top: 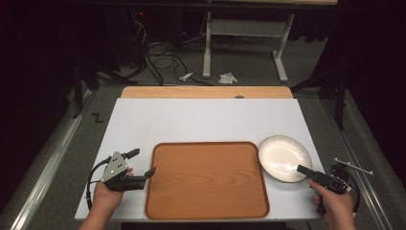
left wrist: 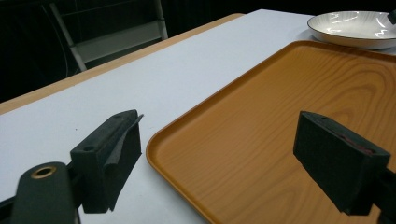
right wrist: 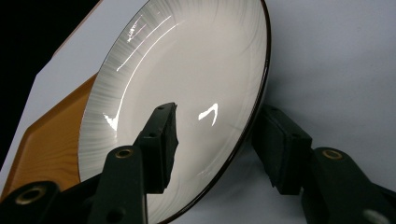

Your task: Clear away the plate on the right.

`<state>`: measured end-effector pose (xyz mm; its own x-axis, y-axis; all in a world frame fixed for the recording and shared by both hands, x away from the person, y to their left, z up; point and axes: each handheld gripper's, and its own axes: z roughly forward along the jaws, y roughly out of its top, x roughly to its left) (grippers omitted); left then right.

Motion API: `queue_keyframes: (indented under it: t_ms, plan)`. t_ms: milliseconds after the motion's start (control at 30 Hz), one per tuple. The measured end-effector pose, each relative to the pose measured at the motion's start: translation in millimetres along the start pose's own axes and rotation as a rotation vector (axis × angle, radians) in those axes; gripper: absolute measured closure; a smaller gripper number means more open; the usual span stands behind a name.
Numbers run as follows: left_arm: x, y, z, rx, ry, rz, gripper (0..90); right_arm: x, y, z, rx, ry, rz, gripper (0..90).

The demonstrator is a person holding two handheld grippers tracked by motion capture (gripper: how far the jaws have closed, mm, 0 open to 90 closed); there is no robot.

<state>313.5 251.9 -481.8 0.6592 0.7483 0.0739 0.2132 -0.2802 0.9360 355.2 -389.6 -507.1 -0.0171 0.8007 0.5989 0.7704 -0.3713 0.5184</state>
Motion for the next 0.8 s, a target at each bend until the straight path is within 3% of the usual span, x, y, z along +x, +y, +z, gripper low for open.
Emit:
queue_keyframes:
  t_ms: [467, 800]
  plan:
    - [-1.5, 0.2, 0.4, -0.003, -0.005, 0.001, 15.7, -7.1, 3.4, -0.2, 0.013, 0.023, 0.043, 59.3]
    - [-1.9, 0.1, 1.2, -0.002, -0.007, 0.002, 15.7, -7.8, 4.1, -0.2, 0.02, -0.009, 0.032, 69.9]
